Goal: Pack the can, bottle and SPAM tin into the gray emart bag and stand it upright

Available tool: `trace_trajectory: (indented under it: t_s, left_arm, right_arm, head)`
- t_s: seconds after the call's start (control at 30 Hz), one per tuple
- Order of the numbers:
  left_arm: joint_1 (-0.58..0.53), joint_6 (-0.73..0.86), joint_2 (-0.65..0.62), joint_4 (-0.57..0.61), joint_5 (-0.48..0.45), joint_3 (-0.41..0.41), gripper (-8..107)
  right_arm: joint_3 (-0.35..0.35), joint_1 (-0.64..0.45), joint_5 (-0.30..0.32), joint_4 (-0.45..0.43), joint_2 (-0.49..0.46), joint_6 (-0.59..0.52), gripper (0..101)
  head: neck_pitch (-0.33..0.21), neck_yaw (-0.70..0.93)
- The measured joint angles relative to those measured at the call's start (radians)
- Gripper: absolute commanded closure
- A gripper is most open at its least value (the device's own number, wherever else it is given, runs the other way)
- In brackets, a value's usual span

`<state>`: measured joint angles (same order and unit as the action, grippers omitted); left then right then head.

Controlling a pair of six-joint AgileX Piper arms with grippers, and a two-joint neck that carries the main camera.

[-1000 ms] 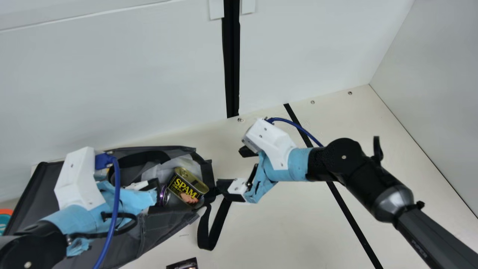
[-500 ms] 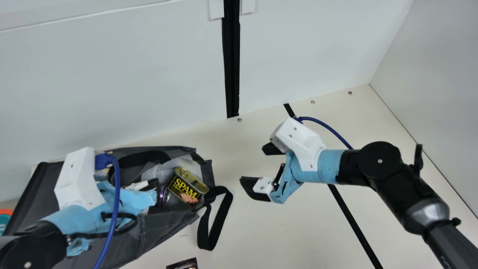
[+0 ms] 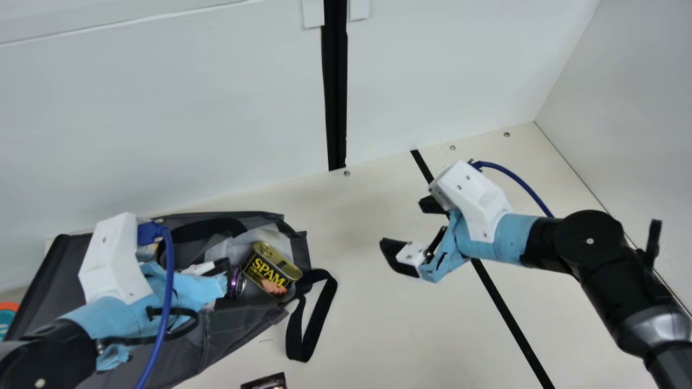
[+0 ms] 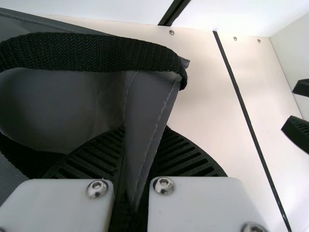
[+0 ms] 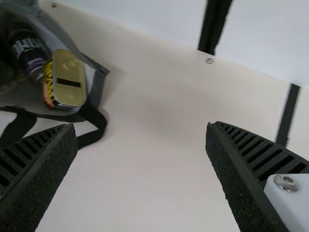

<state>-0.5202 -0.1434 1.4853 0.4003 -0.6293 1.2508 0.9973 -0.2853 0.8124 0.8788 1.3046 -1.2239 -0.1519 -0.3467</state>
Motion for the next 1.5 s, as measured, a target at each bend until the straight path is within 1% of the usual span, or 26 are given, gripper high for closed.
trace_trajectory:
  t_s: [0.2, 0.43, 0.53, 0.6, 0.87, 1.17, 1.37, 1.5]
  left_arm:
    - [0.000, 0.000, 0.000, 0.000, 0.000, 0.000, 107]
    - [0.000, 0.000, 0.000, 0.000, 0.000, 0.000, 107]
    - [0.000, 0.000, 0.000, 0.000, 0.000, 0.000, 107]
    - [0.000, 0.000, 0.000, 0.000, 0.000, 0.000, 107]
    - [0.000, 0.000, 0.000, 0.000, 0.000, 0.000, 107]
    - [0.000, 0.000, 0.000, 0.000, 0.000, 0.000, 107]
    - [0.000, 0.000, 0.000, 0.000, 0.000, 0.000, 107]
    - [0.000, 0.000, 0.000, 0.000, 0.000, 0.000, 107]
  right_arm:
    - [-0.002, -0.047, -0.019, -0.045, -0.029, 0.048, 6]
    - [-0.016, -0.097, -0.063, -0.111, -0.070, 0.111, 6]
    - [-0.021, -0.119, -0.077, -0.151, -0.085, 0.145, 6]
    - [-0.023, -0.132, -0.099, -0.173, -0.098, 0.170, 6]
    - [-0.033, -0.193, -0.143, -0.312, -0.143, 0.300, 6]
    - [-0.020, -0.260, -0.133, -0.488, -0.190, 0.472, 6]
    - [0.003, -0.287, -0.092, -0.599, -0.220, 0.597, 6]
    - [0.024, -0.293, -0.050, -0.671, -0.239, 0.681, 6]
  head:
    - [0.000, 0.000]
    - [-0.002, 0.000]
    - [0.000, 0.000]
    - [0.000, 0.000]
    - [0.000, -0.002]
    - [0.000, 0.000]
    - [0.000, -0.002]
    - [0.000, -0.002]
